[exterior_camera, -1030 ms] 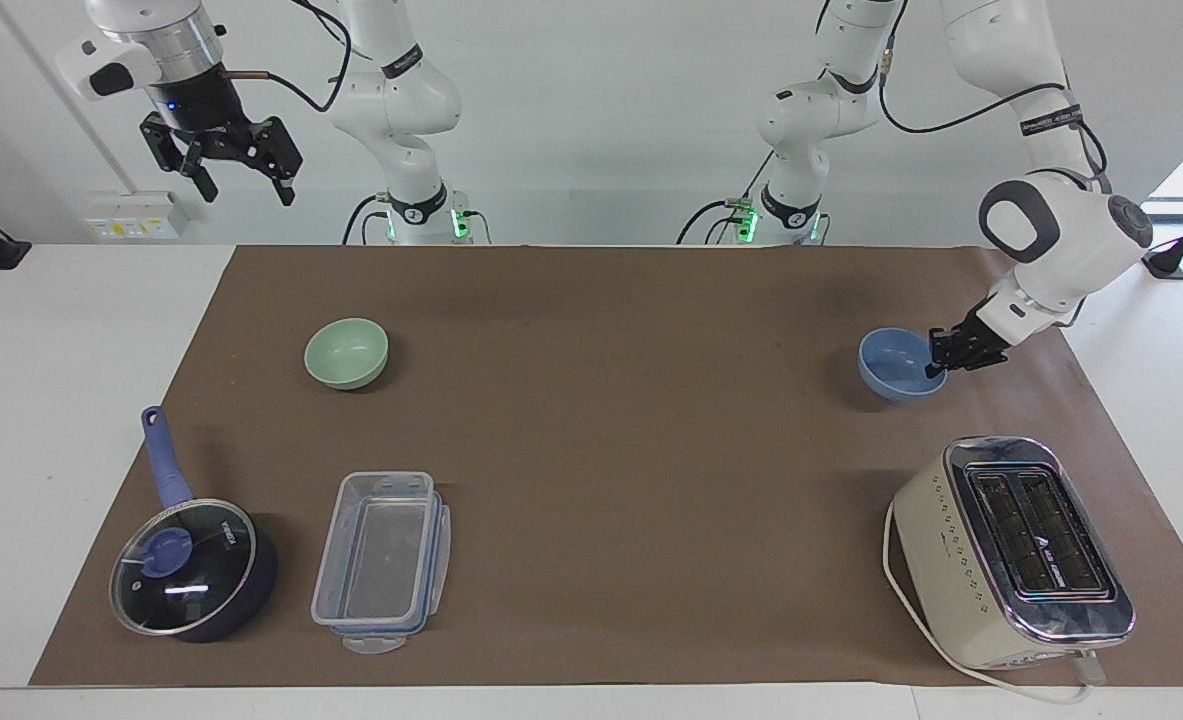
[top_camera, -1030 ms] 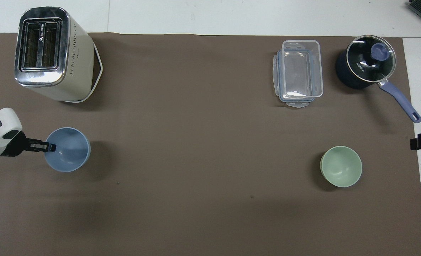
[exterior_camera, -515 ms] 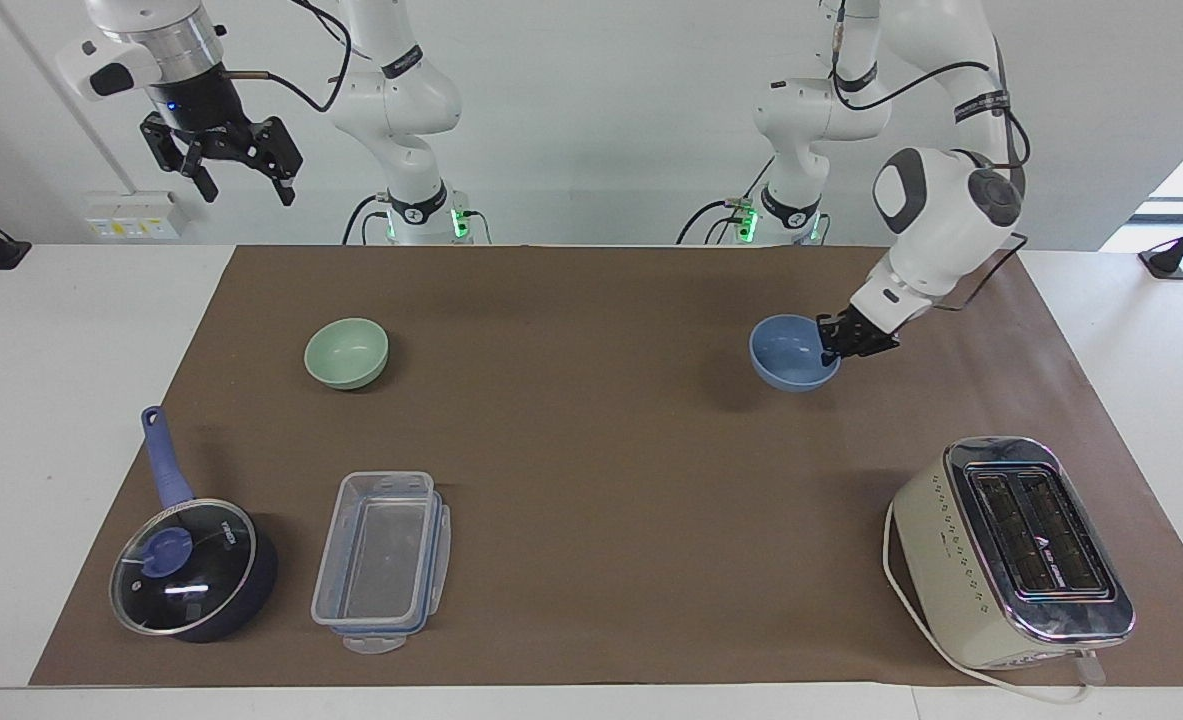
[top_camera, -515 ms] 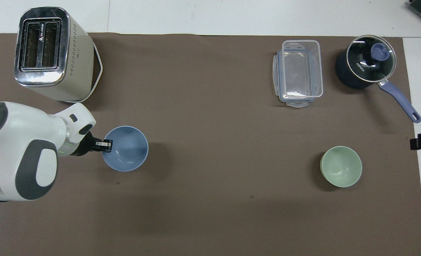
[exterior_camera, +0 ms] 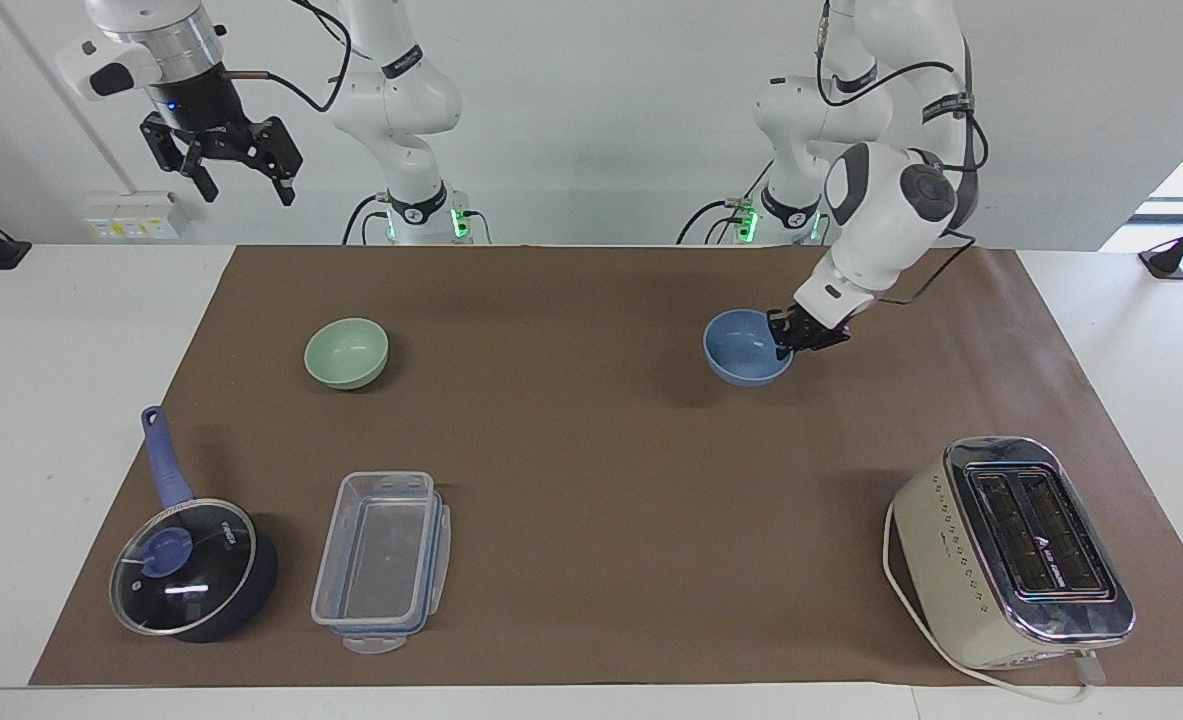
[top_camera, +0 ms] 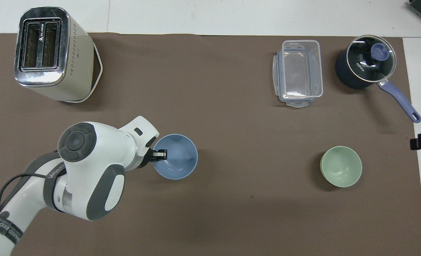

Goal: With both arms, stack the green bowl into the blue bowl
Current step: 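Slide the blue bowl with the left gripper toward the table center, then release the blue bowl with the left gripper while the right gripper reaches out, then grasp the pale green bowl rim with the right gripper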

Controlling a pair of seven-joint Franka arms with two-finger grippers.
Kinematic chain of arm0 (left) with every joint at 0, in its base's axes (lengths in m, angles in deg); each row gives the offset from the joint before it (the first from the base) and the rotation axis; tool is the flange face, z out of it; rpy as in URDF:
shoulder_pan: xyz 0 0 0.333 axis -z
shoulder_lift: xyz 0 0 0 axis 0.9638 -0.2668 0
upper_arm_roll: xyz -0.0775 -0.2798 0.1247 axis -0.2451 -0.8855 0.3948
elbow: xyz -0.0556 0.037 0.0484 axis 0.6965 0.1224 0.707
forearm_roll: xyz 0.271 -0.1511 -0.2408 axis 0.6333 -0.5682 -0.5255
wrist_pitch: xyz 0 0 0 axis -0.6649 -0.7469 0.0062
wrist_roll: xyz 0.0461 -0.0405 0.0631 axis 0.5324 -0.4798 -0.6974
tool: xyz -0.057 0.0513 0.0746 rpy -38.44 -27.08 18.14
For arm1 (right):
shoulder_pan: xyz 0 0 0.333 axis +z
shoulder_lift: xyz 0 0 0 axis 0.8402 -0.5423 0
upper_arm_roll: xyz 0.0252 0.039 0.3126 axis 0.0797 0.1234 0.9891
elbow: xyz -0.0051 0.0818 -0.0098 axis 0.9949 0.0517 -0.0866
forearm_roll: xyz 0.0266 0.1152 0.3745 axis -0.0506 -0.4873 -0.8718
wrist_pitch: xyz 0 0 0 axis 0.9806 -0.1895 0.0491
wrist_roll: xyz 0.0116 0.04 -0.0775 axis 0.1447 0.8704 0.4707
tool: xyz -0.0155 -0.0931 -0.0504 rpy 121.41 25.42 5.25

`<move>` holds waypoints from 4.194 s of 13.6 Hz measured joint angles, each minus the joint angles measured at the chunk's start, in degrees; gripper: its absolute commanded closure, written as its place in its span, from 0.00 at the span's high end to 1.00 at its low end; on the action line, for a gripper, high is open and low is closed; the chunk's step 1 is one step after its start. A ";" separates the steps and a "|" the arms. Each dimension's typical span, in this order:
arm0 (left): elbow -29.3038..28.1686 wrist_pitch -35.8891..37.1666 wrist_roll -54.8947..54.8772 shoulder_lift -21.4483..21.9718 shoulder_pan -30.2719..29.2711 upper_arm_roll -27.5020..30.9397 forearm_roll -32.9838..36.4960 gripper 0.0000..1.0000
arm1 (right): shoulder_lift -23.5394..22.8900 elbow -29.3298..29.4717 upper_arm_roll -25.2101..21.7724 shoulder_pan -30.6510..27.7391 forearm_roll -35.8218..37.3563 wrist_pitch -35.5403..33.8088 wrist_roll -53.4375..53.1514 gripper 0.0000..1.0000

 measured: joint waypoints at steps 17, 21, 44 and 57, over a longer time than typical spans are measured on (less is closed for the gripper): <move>5.30 -13.08 13.89 -13.32 8.41 0.16 -0.03 0.96 | 0.01 -0.05 0.00 0.00 0.00 0.00 0.00 1.00; 6.28 -10.03 12.10 -11.24 7.71 1.17 -0.02 1.00 | 0.02 -0.98 0.02 0.05 0.00 0.05 0.00 1.00; 32.32 30.97 -24.81 3.56 -24.35 2.39 10.30 1.00 | -10.74 -38.73 -0.17 -6.11 0.00 43.99 23.09 1.00; 42.19 42.60 -24.98 -1.08 -24.42 1.70 12.78 1.00 | -10.46 -40.77 -0.13 -6.78 -0.15 45.24 23.73 0.00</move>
